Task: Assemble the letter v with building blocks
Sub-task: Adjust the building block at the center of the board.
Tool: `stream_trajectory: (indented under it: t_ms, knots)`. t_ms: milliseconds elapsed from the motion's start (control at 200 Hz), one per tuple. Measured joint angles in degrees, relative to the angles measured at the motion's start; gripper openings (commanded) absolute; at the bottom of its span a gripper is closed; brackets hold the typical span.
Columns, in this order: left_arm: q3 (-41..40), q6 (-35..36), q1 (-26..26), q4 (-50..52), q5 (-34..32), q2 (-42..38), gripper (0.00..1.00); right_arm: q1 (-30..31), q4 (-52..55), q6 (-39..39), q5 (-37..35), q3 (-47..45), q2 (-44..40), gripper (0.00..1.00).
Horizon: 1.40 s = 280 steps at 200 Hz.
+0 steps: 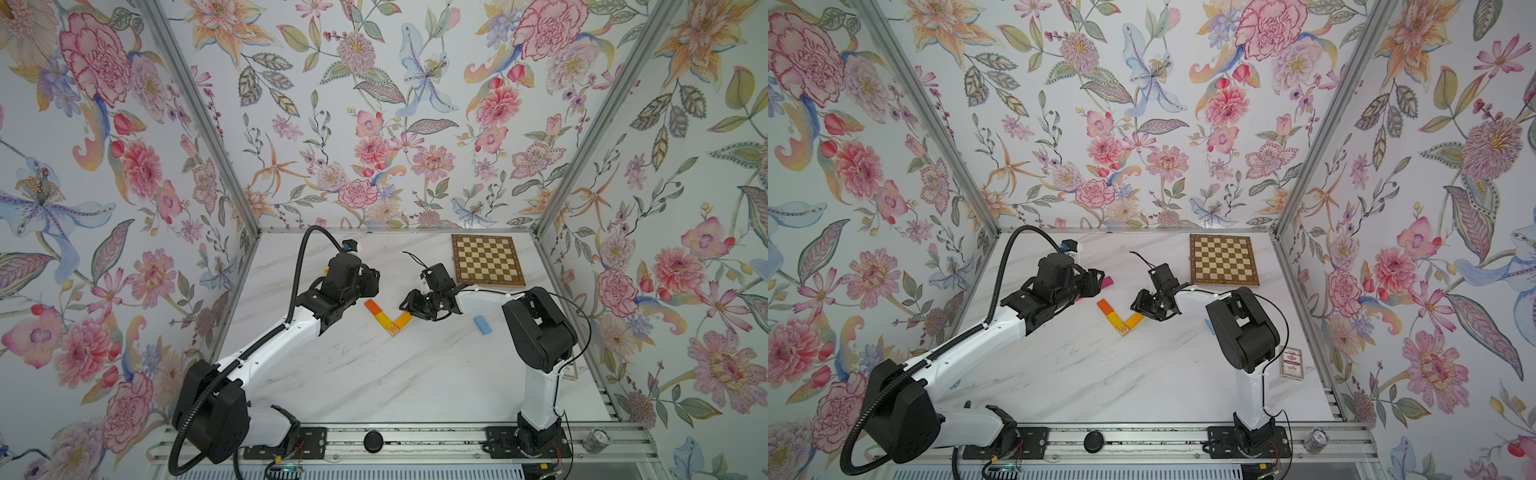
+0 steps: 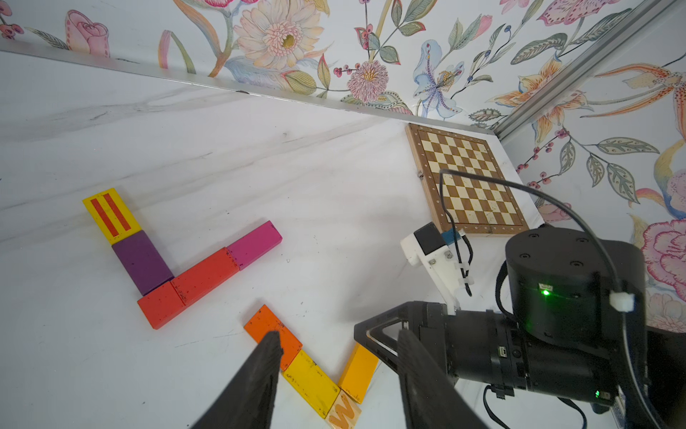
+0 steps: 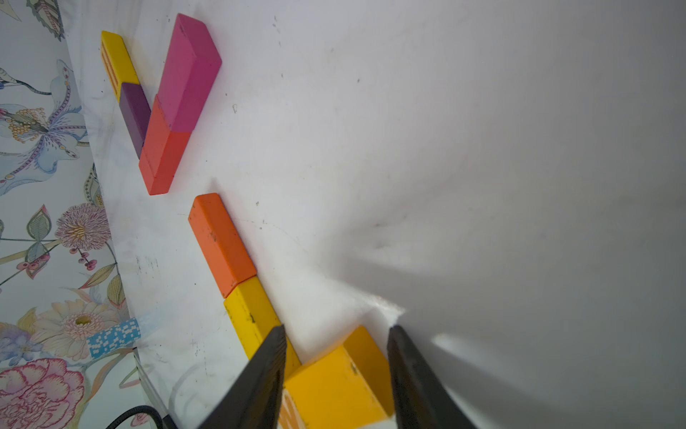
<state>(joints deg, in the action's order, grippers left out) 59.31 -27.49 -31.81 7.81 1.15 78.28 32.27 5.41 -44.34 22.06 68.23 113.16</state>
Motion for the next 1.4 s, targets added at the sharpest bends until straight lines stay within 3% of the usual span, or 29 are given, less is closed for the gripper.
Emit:
stream_trajectory:
  t_ms: [1016, 1121, 1401]
  knots:
    - [-0.09, -0.02, 0.00, 0.07, 0.15, 0.00, 0.54, 0.00, -0.33, -0.04, 0.02, -1.33, -0.11, 0.29]
    - [-0.09, -0.02, 0.00, 0.07, 0.15, 0.00, 0.54, 0.00, -0.50, -0.04, 0.04, -1.44, -0.13, 0.30]
    - [-0.09, -0.02, 0.00, 0.07, 0.17, 0.00, 0.54, -0.17, -0.85, 0.07, 0.44, -1.40, -0.55, 0.47]
